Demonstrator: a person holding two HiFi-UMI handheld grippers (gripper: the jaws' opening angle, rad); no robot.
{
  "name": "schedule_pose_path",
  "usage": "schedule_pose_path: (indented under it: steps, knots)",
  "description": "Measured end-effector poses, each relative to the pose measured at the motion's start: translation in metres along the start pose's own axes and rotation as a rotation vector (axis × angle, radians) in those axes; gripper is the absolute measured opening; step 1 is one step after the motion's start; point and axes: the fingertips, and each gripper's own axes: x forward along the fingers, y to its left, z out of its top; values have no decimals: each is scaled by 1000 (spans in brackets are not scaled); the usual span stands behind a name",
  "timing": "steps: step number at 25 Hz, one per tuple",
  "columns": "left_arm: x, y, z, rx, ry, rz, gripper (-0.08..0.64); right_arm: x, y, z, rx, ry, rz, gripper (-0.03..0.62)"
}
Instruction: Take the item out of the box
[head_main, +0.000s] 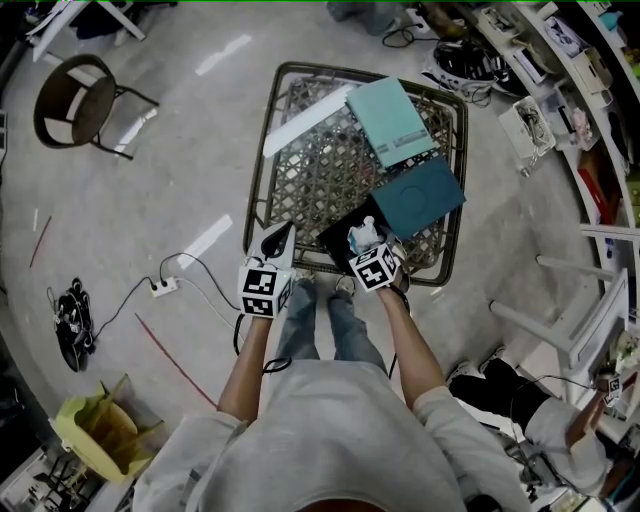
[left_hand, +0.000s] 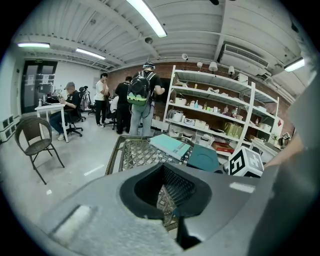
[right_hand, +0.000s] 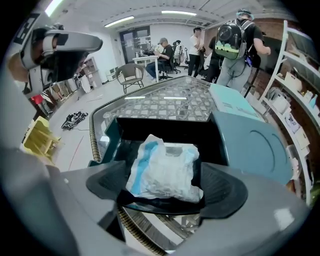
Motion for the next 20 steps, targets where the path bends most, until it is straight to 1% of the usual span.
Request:
schedule_pose_path:
  steps: [4,6,8,10,13,15,18,20]
  knots:
    - [1,2,1,-3,4,0,5,4,-3,-1,-27,29,-22,446]
    - [1,3,1,-5,4,1,5,4,-3,-1,-42,37,-28,435]
    - [1,4,0,-6,4,2,6,5,-4,-2,-50,42,-37,388]
    - [1,4,0,-6,5,4,5,5,-5,-2,-60,47,-40,376]
    - [0,5,-2,-8,7,6,5,6,-6,-2,-59,47,-42,338]
    - [-1,7,-3,-9,8,7,5,5,-7,-1,-53,41,-49,285]
    - [-1,8,-3,-9,9,8,6,4,-10,0,-54,39,-57,230]
    - [0,8,-2,-8,9,6,5,4,-12,0,-56,39,-57,219]
